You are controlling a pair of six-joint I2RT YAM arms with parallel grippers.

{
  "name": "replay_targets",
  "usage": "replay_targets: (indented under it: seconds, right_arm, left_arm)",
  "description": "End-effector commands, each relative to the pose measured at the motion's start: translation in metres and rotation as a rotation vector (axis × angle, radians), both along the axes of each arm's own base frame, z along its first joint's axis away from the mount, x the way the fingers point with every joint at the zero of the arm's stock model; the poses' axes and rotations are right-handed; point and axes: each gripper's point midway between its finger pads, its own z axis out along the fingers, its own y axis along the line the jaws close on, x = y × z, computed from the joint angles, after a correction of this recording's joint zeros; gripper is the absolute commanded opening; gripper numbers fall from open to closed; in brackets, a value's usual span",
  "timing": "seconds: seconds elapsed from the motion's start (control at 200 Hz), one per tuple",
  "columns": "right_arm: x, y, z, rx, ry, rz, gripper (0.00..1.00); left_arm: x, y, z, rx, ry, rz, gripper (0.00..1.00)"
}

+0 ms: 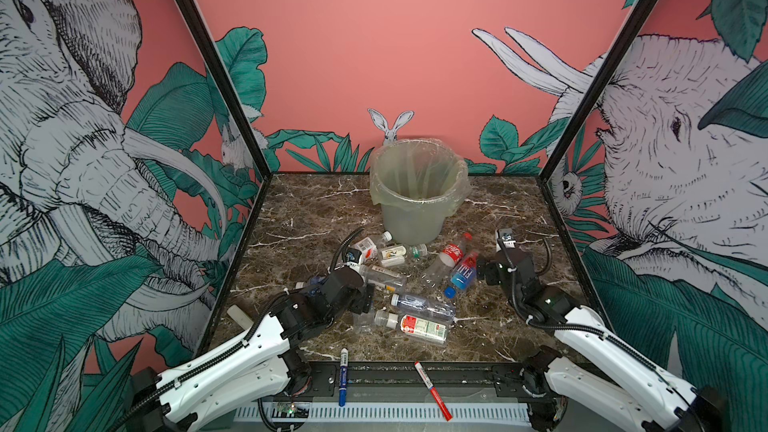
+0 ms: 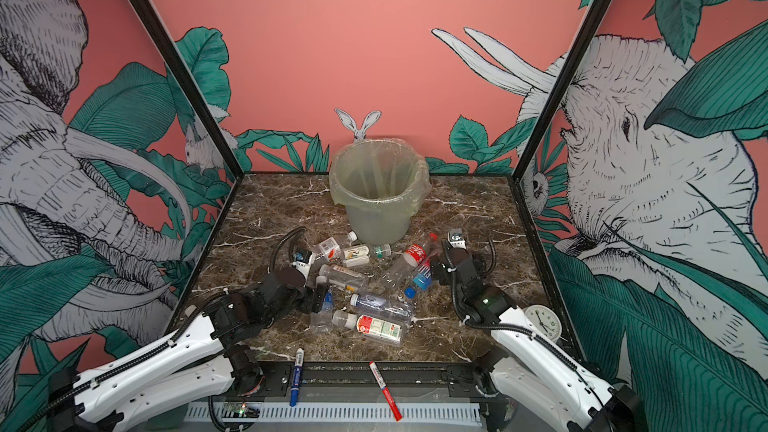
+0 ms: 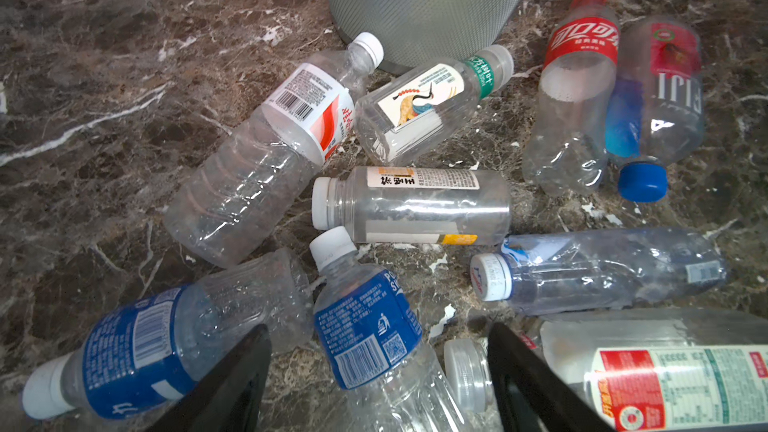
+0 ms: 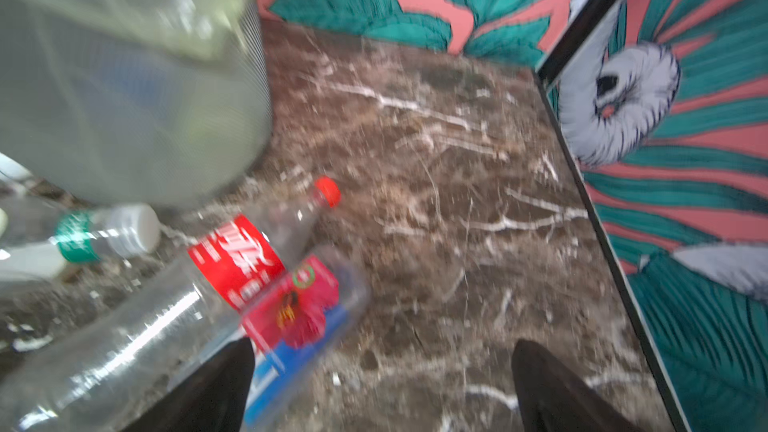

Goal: Throw the plastic bottles in the bin
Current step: 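Withdraw the right arm while the left gripper moves over a blue-labelled bottle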

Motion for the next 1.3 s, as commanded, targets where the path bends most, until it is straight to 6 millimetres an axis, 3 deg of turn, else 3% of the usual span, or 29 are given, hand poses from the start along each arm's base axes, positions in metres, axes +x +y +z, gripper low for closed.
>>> replay_targets:
  seconds: [0.0,0.165,0.39,1.015,1.295]
  right_arm:
    - [0.006,-0.007,0.017,0.066,-0.158,-0.049,0.99]
    - [0.004,-0.009,0.004,0.073,-0.160,-0.058,0.99]
    - [0.002,-0.008,0.005,0.080,-0.153,-0.050,0.99]
    - [0.003,0.002,0.003,0.109,-0.137,-0.006,0.99]
    - [0.004,0.006,-0.001,0.107,-0.118,0.009,0.99]
  left_arm:
    - [-0.003,0.010,0.000,-0.013,0.047,0.120,0.84]
    - [-0.007,0.002,-0.001,-0.039,0.086,0.142,0.85]
    - [-0.015,-0.005,-0.033,-0.012,0.193,0.159,0.86]
    - [-0.040,0.008,-0.081,0.051,0.337,0.219,0.88]
    - [-0.036,0.004,-0.090,0.074,0.331,0.209,0.86]
